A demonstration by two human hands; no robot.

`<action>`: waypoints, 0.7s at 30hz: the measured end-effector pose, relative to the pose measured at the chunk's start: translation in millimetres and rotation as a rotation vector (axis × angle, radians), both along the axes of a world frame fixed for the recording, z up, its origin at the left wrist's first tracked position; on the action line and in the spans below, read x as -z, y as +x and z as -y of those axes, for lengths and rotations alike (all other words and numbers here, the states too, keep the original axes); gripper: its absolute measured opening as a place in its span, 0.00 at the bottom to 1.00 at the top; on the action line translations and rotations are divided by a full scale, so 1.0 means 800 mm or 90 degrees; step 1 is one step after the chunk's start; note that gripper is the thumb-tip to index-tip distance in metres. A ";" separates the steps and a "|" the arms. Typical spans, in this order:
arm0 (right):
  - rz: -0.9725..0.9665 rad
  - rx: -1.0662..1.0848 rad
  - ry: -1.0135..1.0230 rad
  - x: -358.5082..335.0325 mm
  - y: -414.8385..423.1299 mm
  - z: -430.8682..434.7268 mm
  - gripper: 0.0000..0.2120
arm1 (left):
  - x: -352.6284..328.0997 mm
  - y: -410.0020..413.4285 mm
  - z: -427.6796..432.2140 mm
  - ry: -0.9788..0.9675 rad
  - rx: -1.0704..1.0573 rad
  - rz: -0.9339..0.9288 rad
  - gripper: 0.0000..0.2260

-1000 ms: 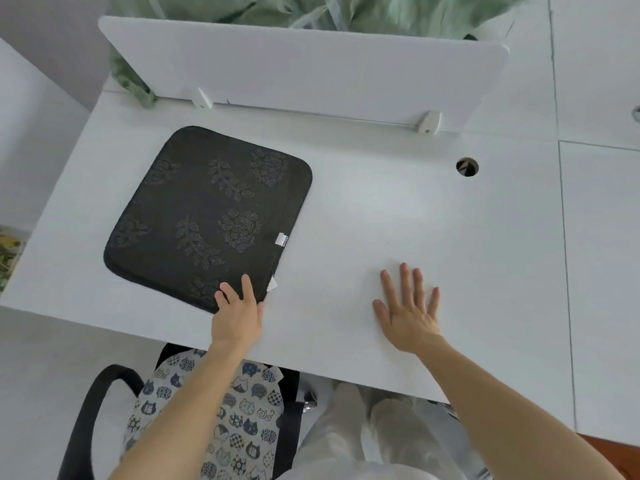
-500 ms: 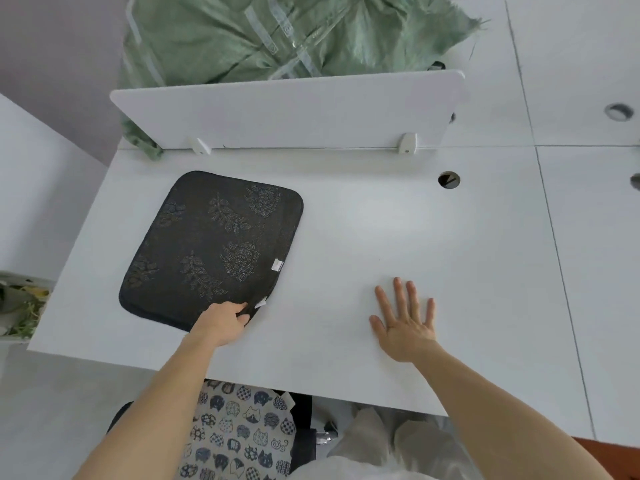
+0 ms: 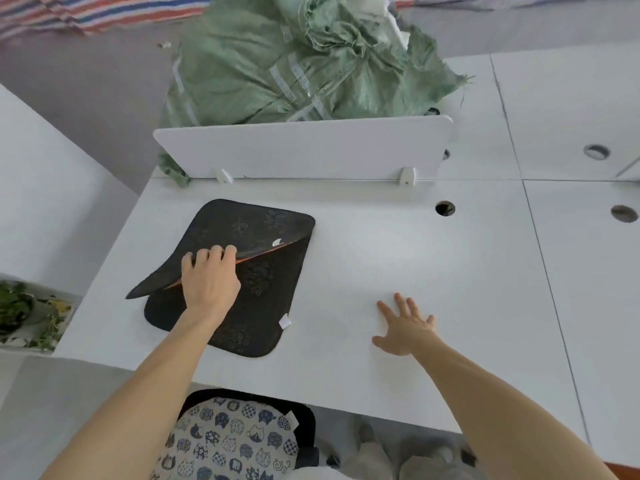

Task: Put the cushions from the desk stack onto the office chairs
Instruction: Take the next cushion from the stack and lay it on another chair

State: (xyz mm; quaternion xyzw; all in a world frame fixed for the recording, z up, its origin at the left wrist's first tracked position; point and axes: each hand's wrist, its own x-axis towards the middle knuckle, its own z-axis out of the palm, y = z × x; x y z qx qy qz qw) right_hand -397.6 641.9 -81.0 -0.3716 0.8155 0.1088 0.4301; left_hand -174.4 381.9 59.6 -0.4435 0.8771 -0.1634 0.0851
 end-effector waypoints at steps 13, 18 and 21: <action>0.425 0.695 -0.188 -0.083 -0.068 -0.010 0.49 | -0.146 -0.104 -0.055 0.635 -0.203 -0.932 0.10; 0.448 0.909 -0.356 -0.062 -0.072 -0.065 0.31 | -0.039 -0.085 -0.086 0.711 -0.403 -0.887 0.08; 0.253 0.909 -0.382 -0.040 -0.066 -0.110 0.19 | 0.046 -0.057 -0.118 0.679 -0.462 -0.633 0.07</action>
